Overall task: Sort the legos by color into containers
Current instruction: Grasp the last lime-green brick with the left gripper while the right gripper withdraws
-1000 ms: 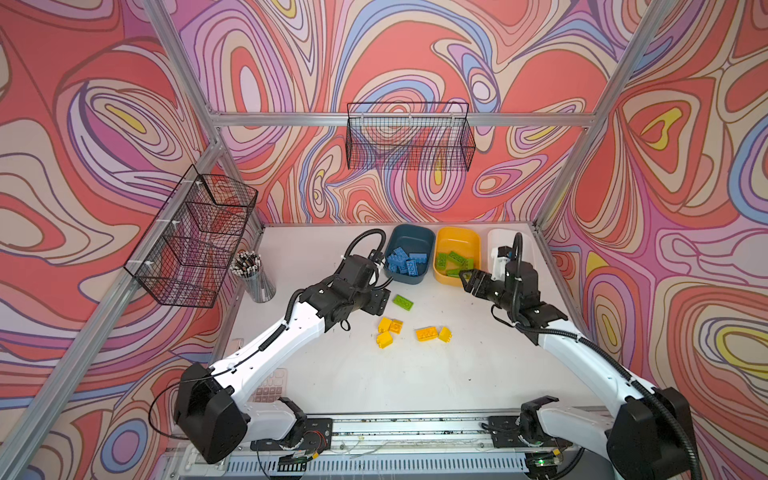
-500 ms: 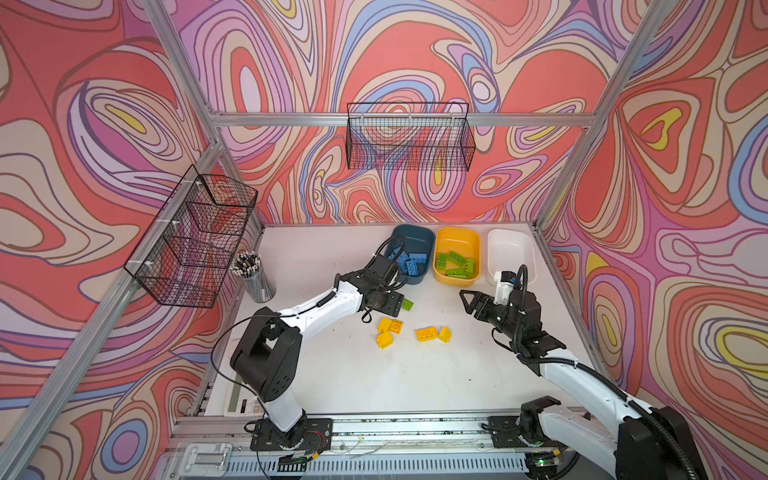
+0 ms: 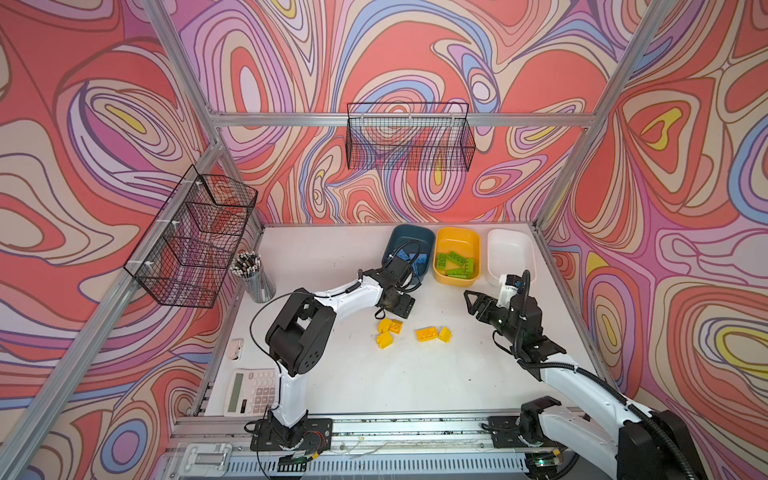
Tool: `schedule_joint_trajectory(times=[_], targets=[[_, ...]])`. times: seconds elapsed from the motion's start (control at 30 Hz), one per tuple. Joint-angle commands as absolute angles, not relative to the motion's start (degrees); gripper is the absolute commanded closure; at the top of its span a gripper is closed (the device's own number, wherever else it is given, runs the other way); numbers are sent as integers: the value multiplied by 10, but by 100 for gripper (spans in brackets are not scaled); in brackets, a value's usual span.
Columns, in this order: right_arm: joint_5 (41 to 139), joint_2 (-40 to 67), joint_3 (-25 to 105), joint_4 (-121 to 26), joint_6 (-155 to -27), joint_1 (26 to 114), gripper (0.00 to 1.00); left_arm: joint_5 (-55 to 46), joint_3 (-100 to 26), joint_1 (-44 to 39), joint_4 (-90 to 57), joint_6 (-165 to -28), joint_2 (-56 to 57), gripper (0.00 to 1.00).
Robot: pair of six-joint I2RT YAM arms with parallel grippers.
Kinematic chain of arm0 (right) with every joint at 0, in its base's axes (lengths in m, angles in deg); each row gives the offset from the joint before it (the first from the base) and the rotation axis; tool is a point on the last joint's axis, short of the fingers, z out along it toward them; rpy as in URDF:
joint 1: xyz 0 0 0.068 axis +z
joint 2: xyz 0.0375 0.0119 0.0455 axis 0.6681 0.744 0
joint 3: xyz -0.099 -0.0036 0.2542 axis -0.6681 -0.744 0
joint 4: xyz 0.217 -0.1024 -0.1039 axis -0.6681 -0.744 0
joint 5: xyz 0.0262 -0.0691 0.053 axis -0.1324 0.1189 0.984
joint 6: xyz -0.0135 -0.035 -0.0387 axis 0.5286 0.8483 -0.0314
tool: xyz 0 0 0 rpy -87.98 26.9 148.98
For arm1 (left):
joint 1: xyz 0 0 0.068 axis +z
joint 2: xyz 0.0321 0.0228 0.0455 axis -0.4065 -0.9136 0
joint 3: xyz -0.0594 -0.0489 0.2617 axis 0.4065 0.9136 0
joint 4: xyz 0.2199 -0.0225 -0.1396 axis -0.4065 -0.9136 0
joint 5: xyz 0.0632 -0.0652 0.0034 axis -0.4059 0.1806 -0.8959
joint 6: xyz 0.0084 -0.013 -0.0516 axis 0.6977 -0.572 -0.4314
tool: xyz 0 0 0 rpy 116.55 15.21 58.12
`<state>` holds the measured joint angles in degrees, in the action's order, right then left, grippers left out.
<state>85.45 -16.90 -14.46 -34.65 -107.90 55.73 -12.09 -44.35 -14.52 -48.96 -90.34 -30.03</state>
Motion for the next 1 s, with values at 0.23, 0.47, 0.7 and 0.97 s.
schedule_joint_trajectory(times=[0.23, 0.47, 0.7, 0.97], targets=[[823, -170, -154, -351, -1087, 555, 17, -123, -500, -150, -509, -884, -359, 19], [823, -169, -153, -349, -1086, 555, 17, -139, -524, -150, -520, -873, -384, 21], [823, -172, -154, -349, -1085, 555, 17, -142, -538, -150, -534, -868, -407, 25], [824, -173, -155, -347, -1085, 555, 17, -144, -545, -150, -543, -867, -398, 41]])
